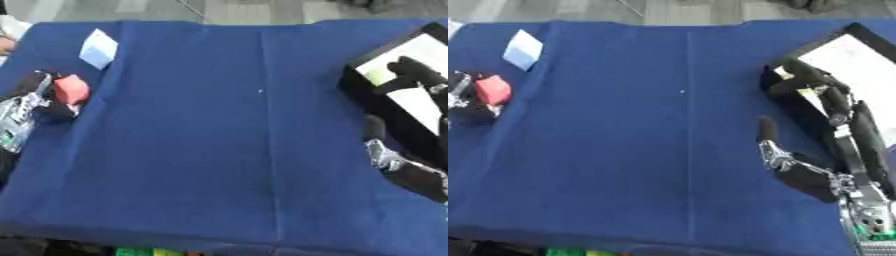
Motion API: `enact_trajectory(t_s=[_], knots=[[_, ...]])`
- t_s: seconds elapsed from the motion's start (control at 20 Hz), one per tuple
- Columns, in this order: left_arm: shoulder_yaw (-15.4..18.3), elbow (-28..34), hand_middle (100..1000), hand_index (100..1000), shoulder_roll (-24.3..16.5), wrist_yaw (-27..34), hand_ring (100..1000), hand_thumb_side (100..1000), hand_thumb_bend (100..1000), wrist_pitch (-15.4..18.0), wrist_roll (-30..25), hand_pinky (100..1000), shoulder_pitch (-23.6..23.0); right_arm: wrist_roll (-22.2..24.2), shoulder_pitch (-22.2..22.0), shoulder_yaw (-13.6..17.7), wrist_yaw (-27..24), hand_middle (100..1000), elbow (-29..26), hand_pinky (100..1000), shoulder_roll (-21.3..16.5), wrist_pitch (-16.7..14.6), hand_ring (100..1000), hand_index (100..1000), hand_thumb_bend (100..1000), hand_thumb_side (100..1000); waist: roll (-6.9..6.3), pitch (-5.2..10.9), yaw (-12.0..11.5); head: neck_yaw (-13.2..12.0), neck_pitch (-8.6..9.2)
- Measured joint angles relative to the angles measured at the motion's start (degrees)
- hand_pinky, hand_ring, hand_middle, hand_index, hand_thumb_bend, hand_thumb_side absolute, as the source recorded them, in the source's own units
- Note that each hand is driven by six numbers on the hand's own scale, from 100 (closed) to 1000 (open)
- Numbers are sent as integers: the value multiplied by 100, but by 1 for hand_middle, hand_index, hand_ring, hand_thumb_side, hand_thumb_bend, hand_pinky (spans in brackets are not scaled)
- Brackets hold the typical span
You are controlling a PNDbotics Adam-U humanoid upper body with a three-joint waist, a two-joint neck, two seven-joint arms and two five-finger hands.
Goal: Pick up the objects with one hand, pass them to the other hand, and then place them into the box on the other side of the table.
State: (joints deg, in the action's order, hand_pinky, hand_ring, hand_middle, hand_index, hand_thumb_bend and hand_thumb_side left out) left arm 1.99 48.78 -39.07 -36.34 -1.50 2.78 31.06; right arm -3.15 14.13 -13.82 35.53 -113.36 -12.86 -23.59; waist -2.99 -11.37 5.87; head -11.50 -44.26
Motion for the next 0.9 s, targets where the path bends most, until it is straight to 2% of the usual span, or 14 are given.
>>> enact_trajectory(t_s=[0.4, 0.65, 0.9], knots=[[158, 1233, 410, 553, 21, 821, 438, 248, 100, -56, 587, 656, -467, -1, -1, 0, -5, 618, 0, 840, -3, -1, 854, 935, 100, 231, 27, 51, -82, 69, 0], [327, 2186, 414, 554, 23, 1313, 442, 296, 100, -184, 766, 661, -779, 9, 0, -2, -12, 619, 0, 840, -21, -12, 854, 935, 100, 230, 28, 117, -137, 149, 0], [438, 2745, 415, 554, 24, 1737, 443, 317, 100, -291, 811, 667, -1001, 18, 0, -3, -31, 619, 0, 840, -50, -17, 854, 934, 100, 229, 28, 136, -165, 187, 0]])
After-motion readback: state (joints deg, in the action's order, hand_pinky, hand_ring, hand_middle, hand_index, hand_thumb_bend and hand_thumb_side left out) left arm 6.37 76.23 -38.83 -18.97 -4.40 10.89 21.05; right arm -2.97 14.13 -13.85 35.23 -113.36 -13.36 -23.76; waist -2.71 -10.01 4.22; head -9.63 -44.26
